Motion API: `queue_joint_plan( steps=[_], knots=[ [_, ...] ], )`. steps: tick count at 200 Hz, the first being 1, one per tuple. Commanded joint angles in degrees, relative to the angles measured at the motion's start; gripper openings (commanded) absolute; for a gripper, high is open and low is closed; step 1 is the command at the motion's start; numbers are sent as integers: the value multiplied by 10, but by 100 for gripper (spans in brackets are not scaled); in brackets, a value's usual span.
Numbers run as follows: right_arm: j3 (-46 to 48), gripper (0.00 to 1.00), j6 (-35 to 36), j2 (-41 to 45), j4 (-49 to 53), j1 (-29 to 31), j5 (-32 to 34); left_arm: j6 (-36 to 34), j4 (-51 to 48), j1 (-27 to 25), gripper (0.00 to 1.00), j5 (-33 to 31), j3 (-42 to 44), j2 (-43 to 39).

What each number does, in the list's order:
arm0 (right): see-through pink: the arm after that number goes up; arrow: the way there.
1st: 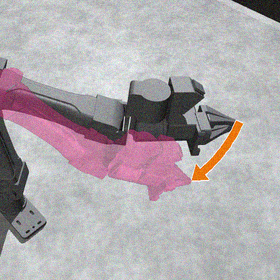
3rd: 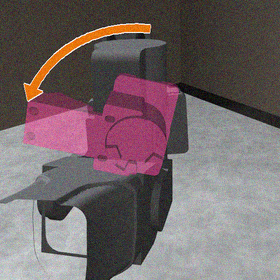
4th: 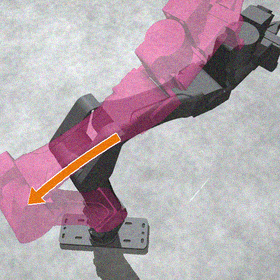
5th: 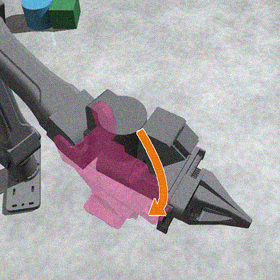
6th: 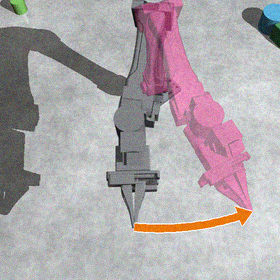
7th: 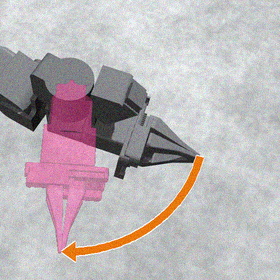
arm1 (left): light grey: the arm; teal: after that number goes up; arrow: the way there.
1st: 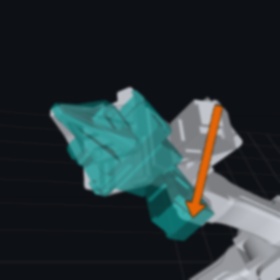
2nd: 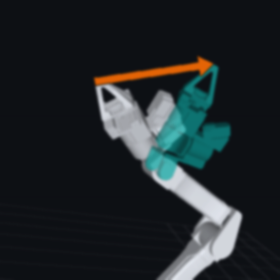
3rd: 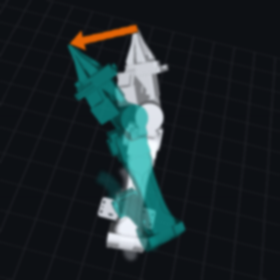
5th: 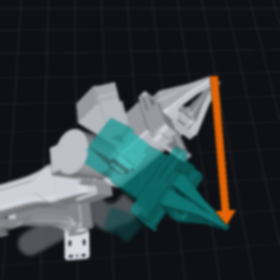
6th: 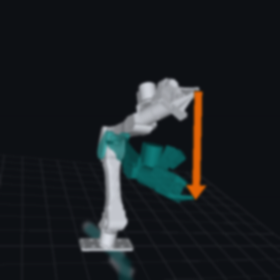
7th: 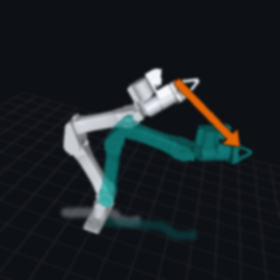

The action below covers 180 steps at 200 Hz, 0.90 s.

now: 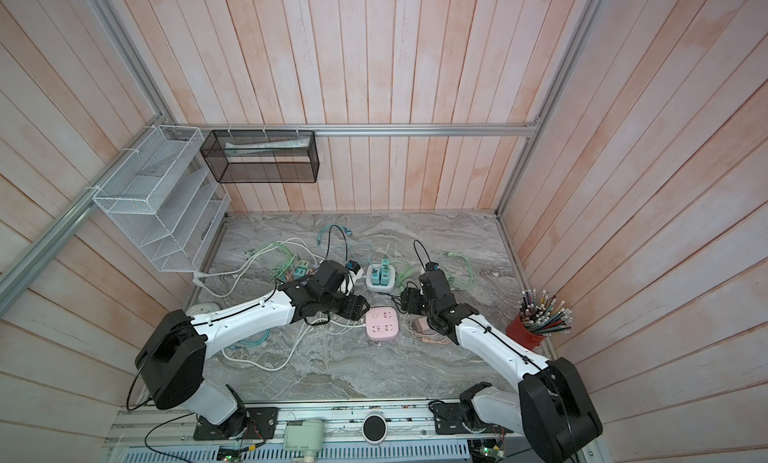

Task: Pull the plug off the socket
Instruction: 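Raise both grippers and move them toward the blue strip farther from the robot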

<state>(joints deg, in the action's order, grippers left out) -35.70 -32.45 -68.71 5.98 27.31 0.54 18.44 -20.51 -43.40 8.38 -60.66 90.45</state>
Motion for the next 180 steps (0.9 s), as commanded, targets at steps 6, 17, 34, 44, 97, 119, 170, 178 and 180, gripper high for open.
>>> queue_joint_plan(
  steps=[6,17,34,44,97,119,170,178,180],
  knots=[
    [-22,72,40,7,-45,24,-10,14,18,26,81,-23,27,-40],
    [-22,71,53,4,-67,42,-9,19,25,35,84,-28,38,-55],
    [-22,70,65,-5,-101,66,-7,22,31,48,89,-41,51,-77],
    [-22,69,73,-10,-116,78,-5,23,30,55,91,-48,55,-88],
    [-41,67,180,-32,-177,147,3,40,25,88,100,-110,76,-152],
    [-45,67,209,-46,-206,149,-11,55,16,116,100,-122,85,-178],
    [-83,67,276,-107,-239,149,-73,69,-16,190,100,-142,89,-204],
    [-96,66,289,-119,-237,149,-84,72,-19,201,100,-147,87,-205],
    [-99,66,292,-123,-237,149,-86,73,-18,203,100,-149,87,-205]
  ],
)
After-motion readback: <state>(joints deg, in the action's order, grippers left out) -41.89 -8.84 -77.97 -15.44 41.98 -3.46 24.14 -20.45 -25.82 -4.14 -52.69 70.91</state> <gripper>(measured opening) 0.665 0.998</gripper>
